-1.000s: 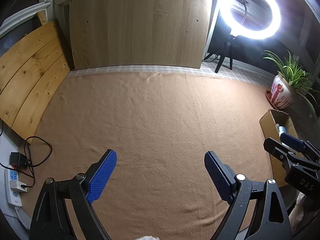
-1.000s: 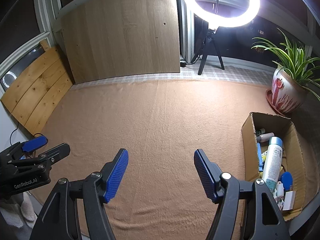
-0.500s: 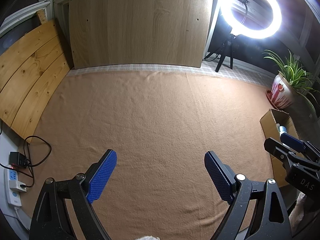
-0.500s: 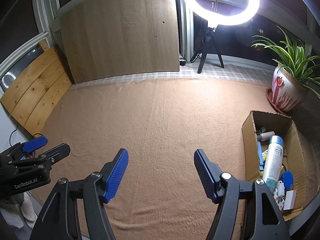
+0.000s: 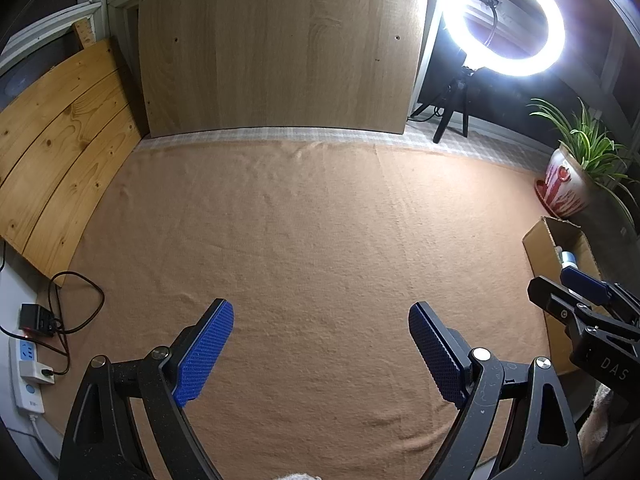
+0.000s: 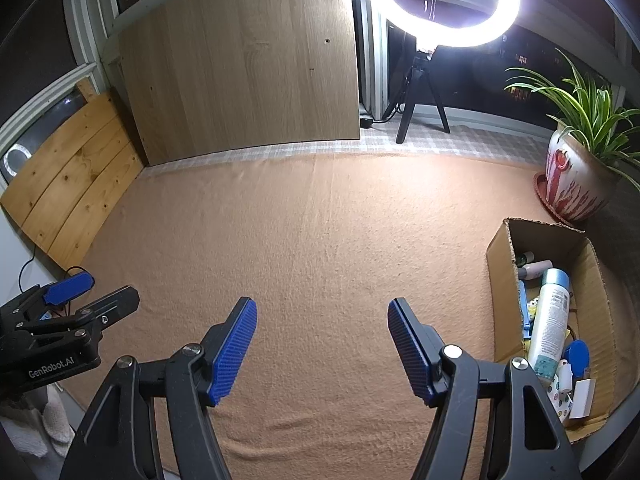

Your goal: Organize objects

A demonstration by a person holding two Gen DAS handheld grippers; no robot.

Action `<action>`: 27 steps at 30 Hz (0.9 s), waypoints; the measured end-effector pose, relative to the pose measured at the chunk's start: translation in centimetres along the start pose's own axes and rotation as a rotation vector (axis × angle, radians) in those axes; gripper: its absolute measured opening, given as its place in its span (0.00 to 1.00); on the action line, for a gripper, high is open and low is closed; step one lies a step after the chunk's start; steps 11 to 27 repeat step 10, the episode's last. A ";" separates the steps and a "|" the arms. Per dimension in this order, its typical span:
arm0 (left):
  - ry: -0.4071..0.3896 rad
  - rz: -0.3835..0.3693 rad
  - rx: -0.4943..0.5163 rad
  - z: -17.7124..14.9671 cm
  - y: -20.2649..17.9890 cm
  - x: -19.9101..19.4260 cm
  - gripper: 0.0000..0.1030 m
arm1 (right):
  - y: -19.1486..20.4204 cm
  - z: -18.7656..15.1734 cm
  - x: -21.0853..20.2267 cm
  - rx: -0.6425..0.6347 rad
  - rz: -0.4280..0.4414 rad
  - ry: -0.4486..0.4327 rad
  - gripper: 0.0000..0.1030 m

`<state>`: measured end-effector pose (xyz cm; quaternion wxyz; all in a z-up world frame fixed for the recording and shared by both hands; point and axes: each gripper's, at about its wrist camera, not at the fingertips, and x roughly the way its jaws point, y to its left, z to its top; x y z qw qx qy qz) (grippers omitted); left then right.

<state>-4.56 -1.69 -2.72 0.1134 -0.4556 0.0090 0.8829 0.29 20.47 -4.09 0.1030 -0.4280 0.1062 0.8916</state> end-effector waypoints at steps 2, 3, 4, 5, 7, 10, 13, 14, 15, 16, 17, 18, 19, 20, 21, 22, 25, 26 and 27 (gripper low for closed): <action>0.000 0.000 0.000 0.0 0.0 0.0 0.89 | 0.0 0.0 0.0 0.001 0.000 0.001 0.63; 0.000 0.000 0.000 0.0 0.0 0.0 0.89 | 0.0 0.0 0.1 0.001 0.001 0.002 0.63; -0.001 0.000 0.000 0.0 0.1 0.1 0.89 | 0.0 0.0 0.1 0.002 0.001 0.004 0.63; -0.001 -0.002 0.000 0.0 0.1 0.2 0.89 | 0.0 0.0 0.2 0.003 0.001 0.005 0.63; -0.003 -0.001 0.000 -0.2 0.3 0.3 0.89 | 0.0 0.0 0.3 0.004 0.001 0.008 0.63; 0.012 0.002 -0.001 -0.1 0.6 0.9 0.89 | 0.2 0.0 1.0 -0.005 -0.005 0.017 0.63; 0.012 0.002 -0.001 -0.1 0.6 0.9 0.89 | 0.2 0.0 1.0 -0.005 -0.005 0.017 0.63; 0.012 0.002 -0.001 -0.1 0.6 0.9 0.89 | 0.2 0.0 1.0 -0.005 -0.005 0.017 0.63; 0.012 0.002 -0.001 -0.1 0.6 0.9 0.89 | 0.2 0.0 1.0 -0.005 -0.005 0.017 0.63; 0.012 0.002 -0.001 -0.1 0.6 0.9 0.89 | 0.2 0.0 1.0 -0.005 -0.005 0.017 0.63; 0.012 0.002 -0.001 -0.1 0.6 0.9 0.89 | 0.2 0.0 1.0 -0.005 -0.005 0.017 0.63; 0.012 0.002 -0.001 -0.1 0.6 0.9 0.89 | 0.2 0.0 1.0 -0.005 -0.005 0.017 0.63; 0.012 0.002 -0.001 -0.1 0.6 0.9 0.89 | 0.2 0.0 1.0 -0.005 -0.005 0.017 0.63; 0.012 0.002 -0.001 -0.1 0.6 0.9 0.89 | 0.2 0.0 1.0 -0.005 -0.005 0.017 0.63; 0.012 0.002 -0.001 -0.1 0.6 0.9 0.89 | 0.2 0.0 1.0 -0.005 -0.005 0.017 0.63; 0.012 0.002 -0.001 -0.1 0.6 0.9 0.89 | 0.2 0.0 1.0 -0.005 -0.005 0.017 0.63; 0.012 0.002 -0.001 -0.1 0.6 0.9 0.89 | 0.2 0.0 1.0 -0.005 -0.005 0.017 0.63; 0.012 0.002 -0.001 -0.1 0.6 0.9 0.89 | 0.2 0.0 1.0 -0.005 -0.005 0.017 0.63; 0.012 0.002 -0.001 -0.1 0.6 0.9 0.89 | 0.2 0.0 1.0 -0.005 -0.005 0.017 0.63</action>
